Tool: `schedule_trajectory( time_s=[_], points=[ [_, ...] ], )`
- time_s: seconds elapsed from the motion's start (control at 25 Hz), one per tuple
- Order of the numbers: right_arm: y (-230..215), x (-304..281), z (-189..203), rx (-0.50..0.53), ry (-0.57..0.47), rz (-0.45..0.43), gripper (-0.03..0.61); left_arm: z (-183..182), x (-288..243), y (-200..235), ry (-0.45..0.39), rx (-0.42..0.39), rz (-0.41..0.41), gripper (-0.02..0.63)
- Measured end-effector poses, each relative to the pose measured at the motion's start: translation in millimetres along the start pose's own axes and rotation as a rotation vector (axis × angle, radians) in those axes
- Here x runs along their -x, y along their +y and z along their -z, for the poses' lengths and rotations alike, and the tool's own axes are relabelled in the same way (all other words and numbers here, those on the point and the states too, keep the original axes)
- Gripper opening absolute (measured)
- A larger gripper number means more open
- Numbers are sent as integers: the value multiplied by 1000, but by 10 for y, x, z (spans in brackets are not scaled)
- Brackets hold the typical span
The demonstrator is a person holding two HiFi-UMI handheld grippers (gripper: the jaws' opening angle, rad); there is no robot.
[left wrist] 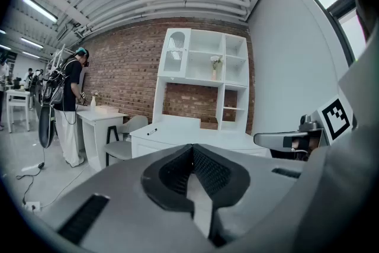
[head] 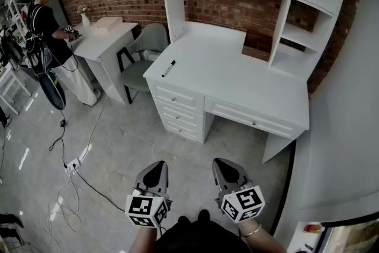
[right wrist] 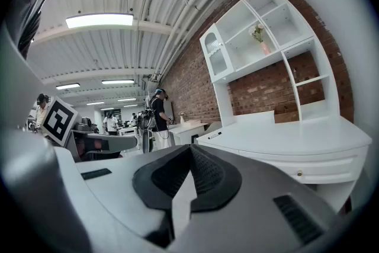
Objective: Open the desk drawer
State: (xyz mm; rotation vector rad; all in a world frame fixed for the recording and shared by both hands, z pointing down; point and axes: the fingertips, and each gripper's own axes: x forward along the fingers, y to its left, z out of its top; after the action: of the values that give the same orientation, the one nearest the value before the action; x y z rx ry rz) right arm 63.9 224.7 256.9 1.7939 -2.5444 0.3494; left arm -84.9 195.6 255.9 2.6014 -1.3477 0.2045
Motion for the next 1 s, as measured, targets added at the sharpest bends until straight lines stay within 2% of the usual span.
schedule_trajectory(
  time_s=[0.56, 0.76, 1.0],
  points=[
    [-160, -51, -98, -37, -50, -33, 5, 64, -160, 163, 31, 4, -38, 9],
    [-284, -295, -90, -51, -50, -23, 5, 137, -446, 336, 54, 4, -40, 9],
    [-464, -881, -109, -34, -22, -24, 5, 261, -1062, 684, 99, 8, -28, 9]
  ],
)
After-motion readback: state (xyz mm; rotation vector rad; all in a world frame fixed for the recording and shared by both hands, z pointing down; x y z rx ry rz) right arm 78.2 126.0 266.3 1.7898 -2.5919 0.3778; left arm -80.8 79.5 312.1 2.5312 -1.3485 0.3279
